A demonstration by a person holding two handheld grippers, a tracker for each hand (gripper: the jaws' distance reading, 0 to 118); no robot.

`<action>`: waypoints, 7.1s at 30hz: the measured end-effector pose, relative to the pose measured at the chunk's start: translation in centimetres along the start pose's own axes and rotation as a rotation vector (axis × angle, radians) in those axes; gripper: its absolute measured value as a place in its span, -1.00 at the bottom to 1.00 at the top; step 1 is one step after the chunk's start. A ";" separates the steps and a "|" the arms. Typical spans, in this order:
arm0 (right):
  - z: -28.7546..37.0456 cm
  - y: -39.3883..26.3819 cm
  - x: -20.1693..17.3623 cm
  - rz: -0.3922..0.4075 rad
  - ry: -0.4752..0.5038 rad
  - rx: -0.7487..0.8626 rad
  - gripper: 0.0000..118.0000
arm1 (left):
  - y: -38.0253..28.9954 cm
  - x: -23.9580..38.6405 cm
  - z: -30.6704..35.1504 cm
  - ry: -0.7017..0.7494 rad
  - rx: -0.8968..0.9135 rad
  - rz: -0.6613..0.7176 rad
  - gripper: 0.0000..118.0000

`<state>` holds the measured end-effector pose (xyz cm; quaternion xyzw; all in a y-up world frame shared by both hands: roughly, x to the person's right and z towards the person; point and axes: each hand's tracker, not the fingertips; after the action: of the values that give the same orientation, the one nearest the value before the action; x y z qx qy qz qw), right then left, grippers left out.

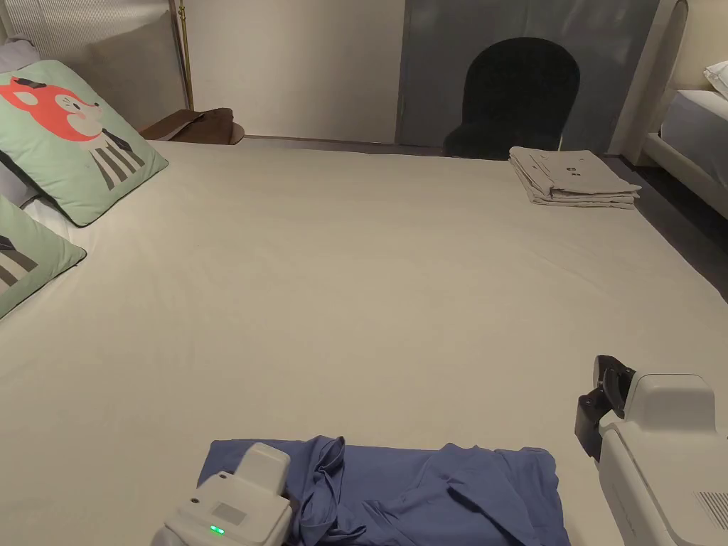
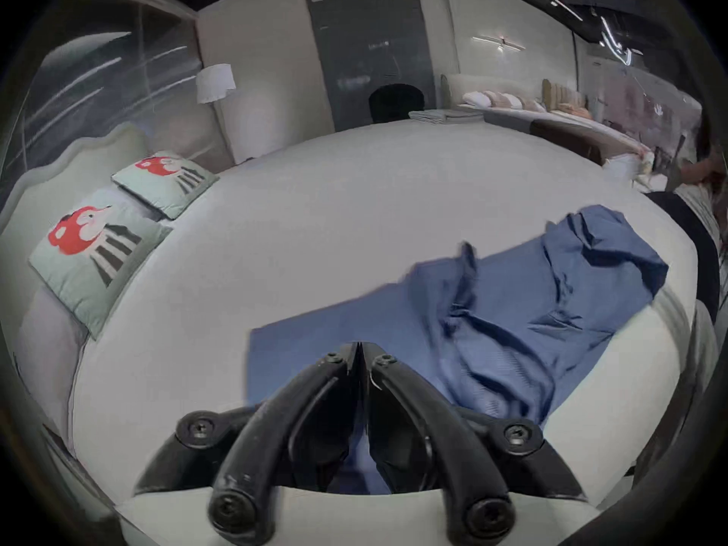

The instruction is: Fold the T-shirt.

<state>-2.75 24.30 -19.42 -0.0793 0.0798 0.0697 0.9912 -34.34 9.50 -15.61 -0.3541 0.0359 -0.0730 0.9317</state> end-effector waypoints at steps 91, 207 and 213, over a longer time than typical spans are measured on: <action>-0.8 -0.1 0.5 -0.021 0.055 -0.014 -1.00 | 8.3 -11.6 5.5 -0.204 -0.152 0.360 -0.84; 2.1 2.8 -3.6 -0.029 0.075 0.108 -1.00 | 9.5 -10.6 12.4 0.131 0.495 0.271 -1.00; 1.7 2.4 -3.9 -0.032 0.093 0.083 -1.00 | 9.3 -10.8 12.4 0.125 0.490 0.287 -1.00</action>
<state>-6.70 26.39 -17.47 -0.0428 0.1272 0.0466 0.9899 -42.45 26.26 -12.40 -0.1048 0.1242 0.0313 0.9862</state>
